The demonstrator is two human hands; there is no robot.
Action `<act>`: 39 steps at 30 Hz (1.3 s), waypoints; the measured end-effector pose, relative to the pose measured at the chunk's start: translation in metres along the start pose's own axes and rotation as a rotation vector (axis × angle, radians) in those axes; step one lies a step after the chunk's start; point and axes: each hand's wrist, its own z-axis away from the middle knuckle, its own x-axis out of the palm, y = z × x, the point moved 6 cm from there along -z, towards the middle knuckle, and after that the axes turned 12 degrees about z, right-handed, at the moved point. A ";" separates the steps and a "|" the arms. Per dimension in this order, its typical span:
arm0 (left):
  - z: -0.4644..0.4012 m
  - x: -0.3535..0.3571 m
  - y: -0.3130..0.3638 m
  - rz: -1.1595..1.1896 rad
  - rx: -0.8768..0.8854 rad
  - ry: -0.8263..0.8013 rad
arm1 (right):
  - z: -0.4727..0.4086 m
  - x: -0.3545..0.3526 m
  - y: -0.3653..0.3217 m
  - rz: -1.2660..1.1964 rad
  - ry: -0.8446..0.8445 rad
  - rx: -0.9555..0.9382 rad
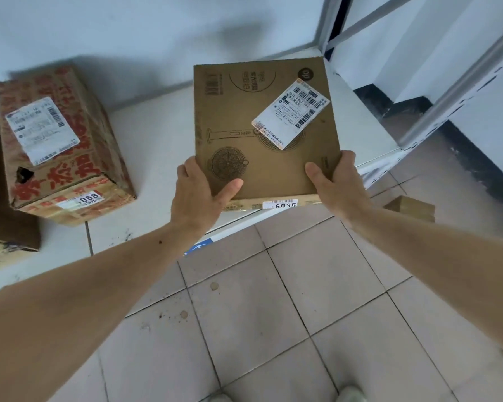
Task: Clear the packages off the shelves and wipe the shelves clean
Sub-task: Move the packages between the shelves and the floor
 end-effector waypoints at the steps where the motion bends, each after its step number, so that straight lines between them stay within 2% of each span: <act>1: 0.010 0.007 0.005 -0.004 0.013 -0.016 | 0.010 -0.005 0.014 -0.023 0.006 0.015; 12: 0.121 0.088 0.041 -0.056 0.145 -0.094 | 0.102 -0.051 0.152 -0.158 0.062 0.118; 24: 0.264 0.279 0.068 -0.120 0.139 -0.357 | 0.190 -0.113 0.382 -0.124 0.024 0.366; 32: 0.274 0.409 0.063 -0.203 0.162 -0.636 | 0.193 -0.105 0.506 -0.138 -0.019 0.616; 39: 0.254 0.527 0.028 -0.282 0.235 -0.823 | 0.154 -0.055 0.606 -0.270 -0.033 0.785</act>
